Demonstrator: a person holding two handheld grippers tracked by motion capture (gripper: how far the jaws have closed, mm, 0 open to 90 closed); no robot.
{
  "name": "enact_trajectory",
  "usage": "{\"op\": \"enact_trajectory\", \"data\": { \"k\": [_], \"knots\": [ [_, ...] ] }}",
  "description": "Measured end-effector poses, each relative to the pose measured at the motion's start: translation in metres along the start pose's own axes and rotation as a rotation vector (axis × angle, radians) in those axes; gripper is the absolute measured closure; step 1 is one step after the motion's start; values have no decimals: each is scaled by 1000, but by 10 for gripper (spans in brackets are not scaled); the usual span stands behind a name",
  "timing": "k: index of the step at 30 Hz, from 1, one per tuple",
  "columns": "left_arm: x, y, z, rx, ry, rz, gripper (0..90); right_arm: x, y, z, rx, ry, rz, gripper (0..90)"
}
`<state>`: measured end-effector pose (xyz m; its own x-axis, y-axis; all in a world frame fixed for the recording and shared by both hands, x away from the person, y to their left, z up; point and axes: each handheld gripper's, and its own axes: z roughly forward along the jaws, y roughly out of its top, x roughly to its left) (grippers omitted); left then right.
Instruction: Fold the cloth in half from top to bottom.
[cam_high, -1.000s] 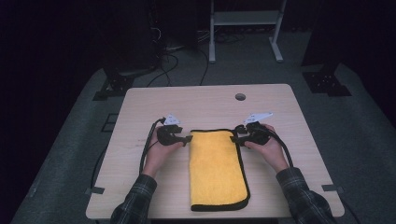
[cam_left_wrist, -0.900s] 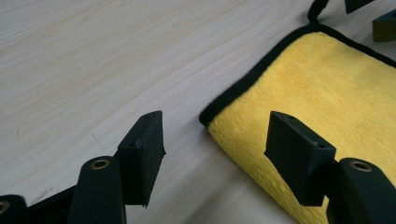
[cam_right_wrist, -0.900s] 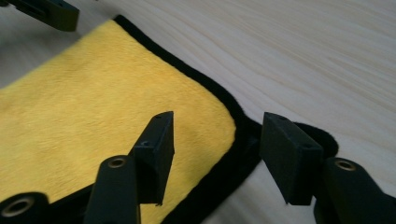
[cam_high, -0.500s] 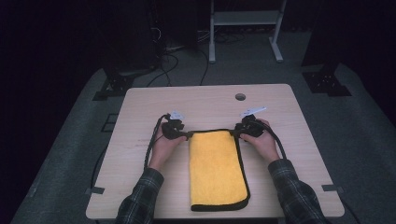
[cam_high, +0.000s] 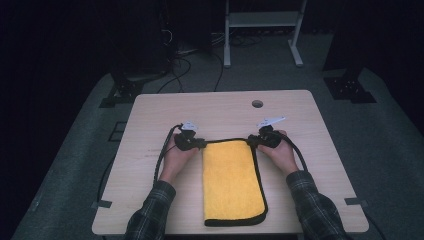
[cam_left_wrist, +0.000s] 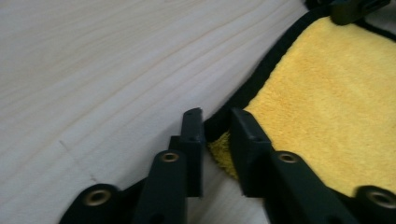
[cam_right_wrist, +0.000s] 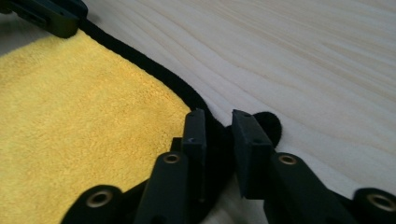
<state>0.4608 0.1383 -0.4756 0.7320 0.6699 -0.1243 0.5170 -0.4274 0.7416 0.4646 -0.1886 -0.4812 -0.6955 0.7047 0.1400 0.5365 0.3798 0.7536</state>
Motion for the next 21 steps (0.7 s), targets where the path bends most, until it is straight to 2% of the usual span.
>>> {"op": "enact_trajectory", "data": {
  "k": [3,6,9,12,17,18,19,21],
  "knots": [
    [0,2,1,6,1,-13,845,0,1,0,11,1,9,787],
    [3,7,2,1,25,-9,852,-1,5,1,19,-13,21,790],
    [6,15,0,-37,50,-15,852,-3,13,0,1,-40,22,791],
    [8,28,-9,-77,67,-10,852,-4,26,-7,-40,-59,14,791],
    [5,53,-29,-151,89,25,852,-4,50,-26,-116,-76,-5,791],
    [5,53,-29,-151,89,25,852,-3,54,-30,-124,-74,-7,791],
    [2,59,-38,-173,79,35,852,-2,56,-34,-134,-75,-13,791],
    [-2,60,-45,-188,65,48,852,0,58,-41,-155,-61,-20,791]
  ]
}}
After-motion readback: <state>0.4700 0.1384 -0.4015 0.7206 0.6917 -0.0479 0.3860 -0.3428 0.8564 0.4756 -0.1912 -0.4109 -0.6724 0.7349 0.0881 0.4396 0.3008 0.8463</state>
